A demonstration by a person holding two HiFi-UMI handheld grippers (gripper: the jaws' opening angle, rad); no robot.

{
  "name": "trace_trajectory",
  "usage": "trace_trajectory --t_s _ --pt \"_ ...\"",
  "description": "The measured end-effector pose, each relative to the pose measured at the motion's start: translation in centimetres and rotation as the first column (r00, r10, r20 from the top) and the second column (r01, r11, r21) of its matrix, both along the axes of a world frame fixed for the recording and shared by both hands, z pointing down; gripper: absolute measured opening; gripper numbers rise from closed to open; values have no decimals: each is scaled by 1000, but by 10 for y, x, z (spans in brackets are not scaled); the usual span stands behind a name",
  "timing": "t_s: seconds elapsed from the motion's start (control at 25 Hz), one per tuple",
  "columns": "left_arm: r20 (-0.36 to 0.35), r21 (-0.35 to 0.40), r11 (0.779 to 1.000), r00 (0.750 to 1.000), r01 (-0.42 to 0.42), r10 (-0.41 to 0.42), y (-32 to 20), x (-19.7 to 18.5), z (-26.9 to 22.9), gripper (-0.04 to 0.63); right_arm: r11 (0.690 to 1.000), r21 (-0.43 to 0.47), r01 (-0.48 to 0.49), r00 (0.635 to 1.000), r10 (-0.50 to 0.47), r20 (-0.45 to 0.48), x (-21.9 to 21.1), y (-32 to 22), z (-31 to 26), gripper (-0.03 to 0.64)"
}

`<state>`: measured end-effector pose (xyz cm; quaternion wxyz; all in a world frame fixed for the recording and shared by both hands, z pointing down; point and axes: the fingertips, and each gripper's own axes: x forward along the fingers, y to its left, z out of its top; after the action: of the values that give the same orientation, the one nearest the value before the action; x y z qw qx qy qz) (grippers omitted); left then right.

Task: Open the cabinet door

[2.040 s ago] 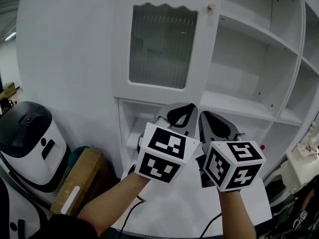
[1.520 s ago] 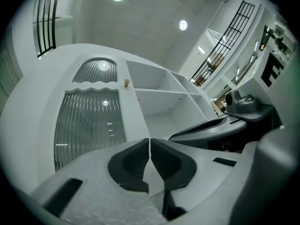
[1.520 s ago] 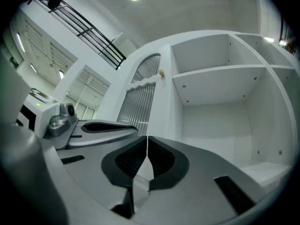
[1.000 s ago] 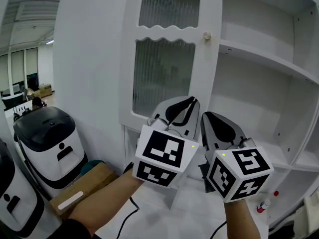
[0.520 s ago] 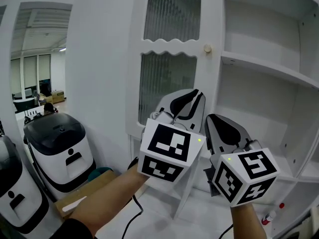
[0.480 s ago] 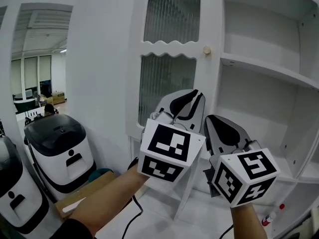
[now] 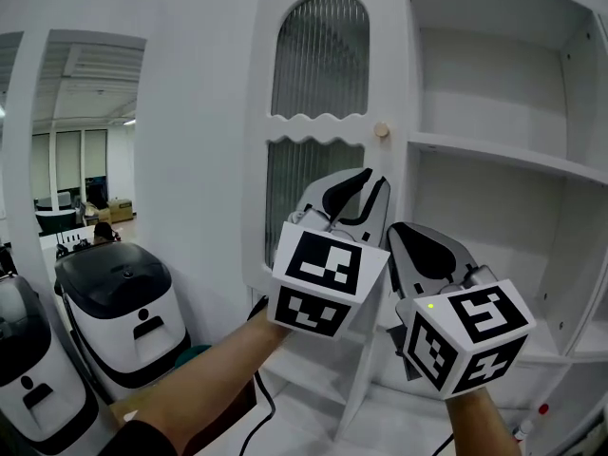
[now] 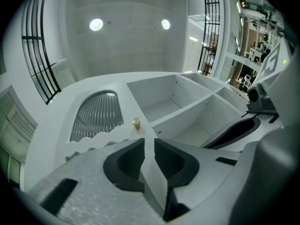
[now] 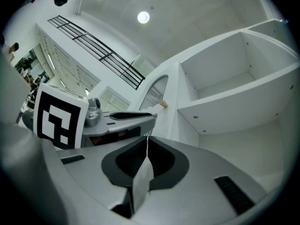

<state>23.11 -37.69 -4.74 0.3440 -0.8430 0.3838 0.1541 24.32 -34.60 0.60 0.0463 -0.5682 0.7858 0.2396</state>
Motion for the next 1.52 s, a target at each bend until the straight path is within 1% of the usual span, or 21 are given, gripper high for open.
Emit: trace_trajectory --t_s 0.08,0.32,0.52,0.8,1.08,1.12,1.32,1.52 --pt "-4 8 1000 1000 10 -10 -4 1 -6 61 1000 7 -2 1000 2 -2 3 1 -5 23" --pt "-47 44 999 999 16 -14 -9 6 -29 79 1000 16 -17 1000 17 -2 13 5 -9 23" --pt "-99 63 998 995 13 -6 -15 6 -45 91 999 28 -15 1000 15 -9 17 4 -11 23" --pt "-122 85 996 992 17 -6 -21 8 -59 101 1000 21 -11 1000 11 -19 19 -4 -4 23" --pt "-132 131 990 991 50 -32 -19 12 -65 96 1000 -14 -16 1000 16 -1 22 -13 12 21" --pt "-133 131 990 990 52 -34 -19 12 -64 84 1000 -22 -15 1000 15 2 22 -15 15 22" --pt "-148 125 991 989 51 -32 -18 11 -63 81 998 -51 -25 1000 26 10 27 -21 29 23" --pt "-167 121 992 986 41 -20 -15 7 -63 80 997 -72 -1 1000 3 26 29 -21 36 23"
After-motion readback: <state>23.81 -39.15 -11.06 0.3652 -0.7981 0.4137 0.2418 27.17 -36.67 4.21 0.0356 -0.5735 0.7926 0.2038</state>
